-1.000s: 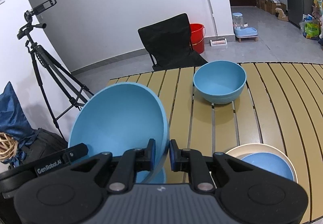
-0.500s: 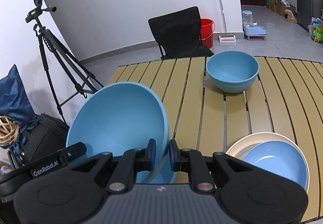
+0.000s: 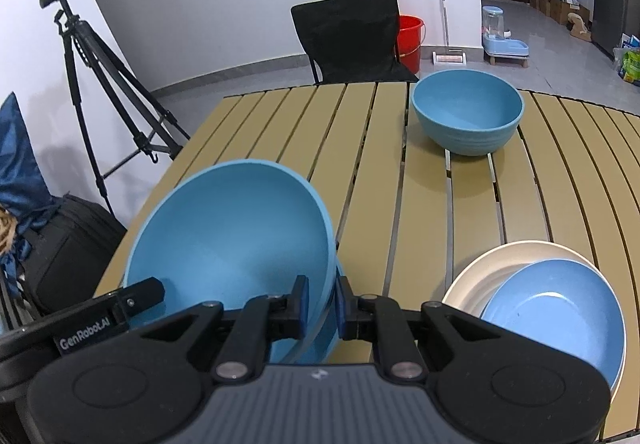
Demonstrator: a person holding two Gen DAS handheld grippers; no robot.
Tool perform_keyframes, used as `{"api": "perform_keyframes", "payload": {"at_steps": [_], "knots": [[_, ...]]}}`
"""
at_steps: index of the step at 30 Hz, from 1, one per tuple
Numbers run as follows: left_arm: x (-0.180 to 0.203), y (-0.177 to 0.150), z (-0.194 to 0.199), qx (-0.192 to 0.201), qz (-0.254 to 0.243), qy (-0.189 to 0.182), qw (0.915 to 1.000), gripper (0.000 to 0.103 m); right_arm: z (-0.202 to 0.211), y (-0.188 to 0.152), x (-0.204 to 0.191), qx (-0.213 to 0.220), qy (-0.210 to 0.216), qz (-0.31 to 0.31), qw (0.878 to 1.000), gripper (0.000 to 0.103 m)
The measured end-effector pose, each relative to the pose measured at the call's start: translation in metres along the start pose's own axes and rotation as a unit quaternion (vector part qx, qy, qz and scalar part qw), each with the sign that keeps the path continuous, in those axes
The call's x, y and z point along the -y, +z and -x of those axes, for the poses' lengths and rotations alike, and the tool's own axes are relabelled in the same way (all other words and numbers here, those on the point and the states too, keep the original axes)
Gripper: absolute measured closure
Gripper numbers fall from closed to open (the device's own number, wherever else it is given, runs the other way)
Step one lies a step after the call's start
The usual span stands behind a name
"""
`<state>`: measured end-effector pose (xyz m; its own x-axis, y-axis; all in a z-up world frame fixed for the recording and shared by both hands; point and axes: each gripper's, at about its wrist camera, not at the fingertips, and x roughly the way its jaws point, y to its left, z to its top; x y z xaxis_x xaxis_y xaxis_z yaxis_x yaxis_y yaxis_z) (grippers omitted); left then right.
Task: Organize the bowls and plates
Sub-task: 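Lower the bowl into the bowl beside the plate stack with both tools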
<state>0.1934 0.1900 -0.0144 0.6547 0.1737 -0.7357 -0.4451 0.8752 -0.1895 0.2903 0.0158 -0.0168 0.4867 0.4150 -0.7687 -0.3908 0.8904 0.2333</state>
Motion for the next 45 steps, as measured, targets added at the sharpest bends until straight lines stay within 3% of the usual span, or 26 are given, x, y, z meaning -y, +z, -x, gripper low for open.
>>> {"api": "perform_keyframes", "payload": {"at_steps": [26,38,39,42,45], "knots": [[-0.005,-0.012,-0.019,-0.028,-0.007,0.015,0.9995,0.093,-0.021,-0.015,-0.016,0.0,-0.043,0.064,0.997,0.091],[-0.004,-0.013,-0.018,-0.022,-0.011,0.017,0.9995,0.091,-0.021,-0.015,-0.013,0.003,-0.041,0.057,0.998,0.087],[-0.004,-0.013,-0.016,-0.02,-0.011,0.015,0.9996,0.088,-0.02,-0.015,-0.012,0.004,-0.041,0.056,0.998,0.087],[-0.003,-0.012,-0.011,-0.008,-0.012,0.013,0.9998,0.065,-0.016,-0.014,-0.008,0.012,-0.035,0.047,0.998,0.086],[-0.002,-0.011,-0.004,0.005,-0.014,0.011,0.9998,0.061,-0.009,-0.013,-0.004,0.022,-0.028,0.035,0.999,0.073]]}}
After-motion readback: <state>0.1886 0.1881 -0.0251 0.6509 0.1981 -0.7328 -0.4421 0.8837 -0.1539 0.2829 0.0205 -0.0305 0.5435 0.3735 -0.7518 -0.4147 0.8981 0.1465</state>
